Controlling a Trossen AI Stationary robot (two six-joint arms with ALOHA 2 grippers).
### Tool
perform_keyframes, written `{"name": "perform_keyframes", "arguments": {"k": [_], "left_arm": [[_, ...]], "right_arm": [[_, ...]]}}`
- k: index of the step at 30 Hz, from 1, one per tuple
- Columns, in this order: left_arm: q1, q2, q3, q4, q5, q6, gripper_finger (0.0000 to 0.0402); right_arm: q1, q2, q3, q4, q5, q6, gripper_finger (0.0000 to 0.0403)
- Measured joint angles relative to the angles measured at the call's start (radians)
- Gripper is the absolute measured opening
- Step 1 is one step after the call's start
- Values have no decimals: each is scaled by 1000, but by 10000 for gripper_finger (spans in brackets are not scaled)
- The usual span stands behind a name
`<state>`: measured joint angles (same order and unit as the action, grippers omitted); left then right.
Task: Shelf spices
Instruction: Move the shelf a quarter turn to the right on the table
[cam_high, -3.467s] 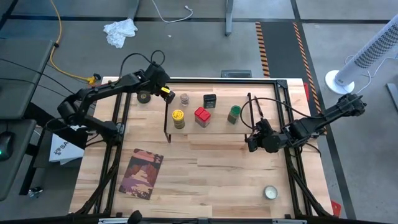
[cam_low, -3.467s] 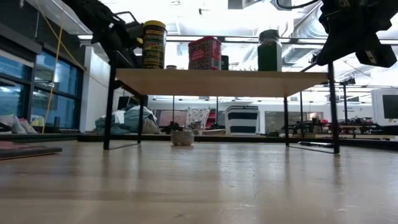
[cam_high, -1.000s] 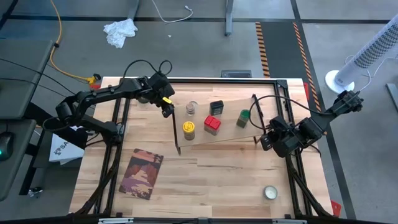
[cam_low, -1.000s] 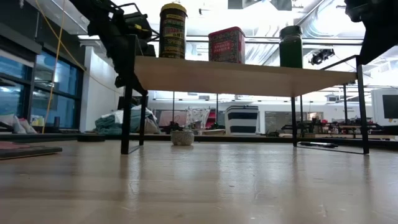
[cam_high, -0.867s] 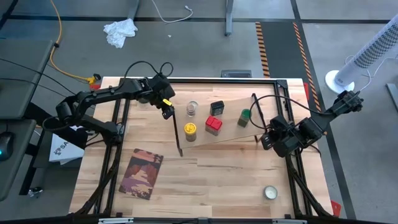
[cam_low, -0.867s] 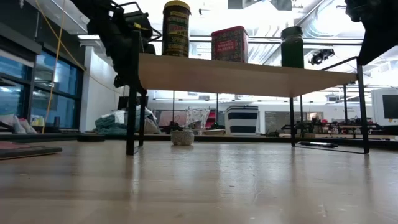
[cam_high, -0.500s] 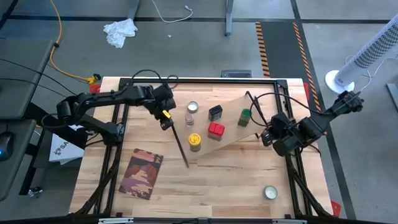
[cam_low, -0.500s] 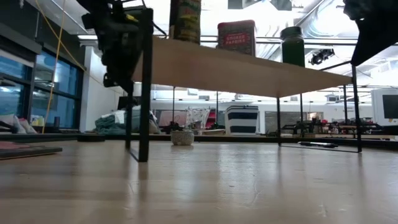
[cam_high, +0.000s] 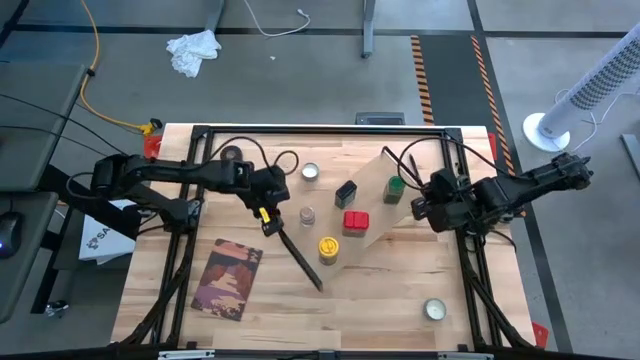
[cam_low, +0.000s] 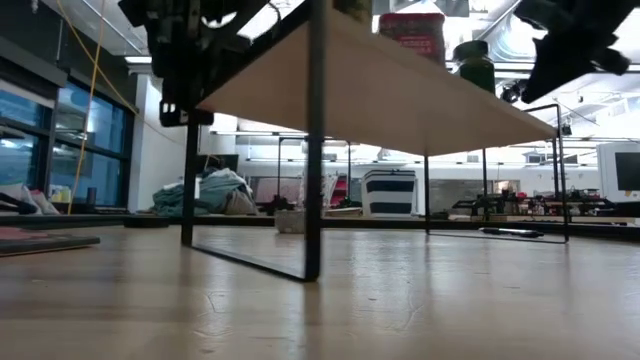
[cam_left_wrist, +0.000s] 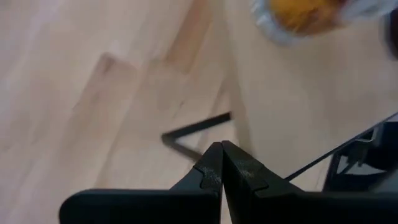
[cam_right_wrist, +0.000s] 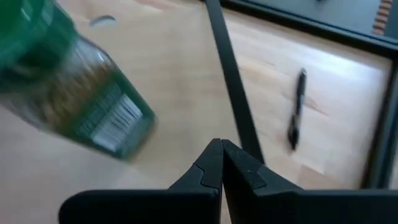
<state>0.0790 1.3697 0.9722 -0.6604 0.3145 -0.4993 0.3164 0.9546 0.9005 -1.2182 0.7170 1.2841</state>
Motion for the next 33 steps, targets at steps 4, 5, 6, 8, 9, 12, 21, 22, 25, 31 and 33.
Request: {"name": "perform_keyframes", "arguments": {"k": [4, 5, 6, 8, 9, 12, 21, 22, 25, 31, 33], "left_arm": [[-52, 1, -1, 107, -13, -40, 0], [-61, 1, 0, 132, -13, -42, 0], [-67, 0, 0, 144, -13, -42, 0], [-75, 1, 0, 152, -12, -41, 0], [-76, 1, 0, 153, -12, -41, 0], [-71, 1, 0, 152, -14, -40, 0], [-40, 1, 0, 151, -55, -5, 0], [-38, 1, 0, 151, -55, -5, 0], [-30, 1, 0, 151, -56, -5, 0], [-14, 1, -1, 153, -57, -4, 0], [-16, 0, -11, 168, -57, -15, 0]], "right_arm": [[-56, -2, 2, 138, 0, -162, 0], [-64, -5, 13, 149, -3, -206, 0], [-71, -8, 33, 150, -8, -237, 0], [-81, -22, 92, 116, -18, -268, 0], [-81, -31, 124, 82, -22, -270, 0], [-81, -36, 219, -57, -76, -234, 0], [-11, -22, 68, -112, -386, 41, 0], [7, -22, 36, -106, -398, 78, 0], [45, -24, -38, -97, -387, 186, 0], [41, -33, -120, -99, -254, 324, 0], [34, -33, -145, -60, -247, 331, 0]]}}
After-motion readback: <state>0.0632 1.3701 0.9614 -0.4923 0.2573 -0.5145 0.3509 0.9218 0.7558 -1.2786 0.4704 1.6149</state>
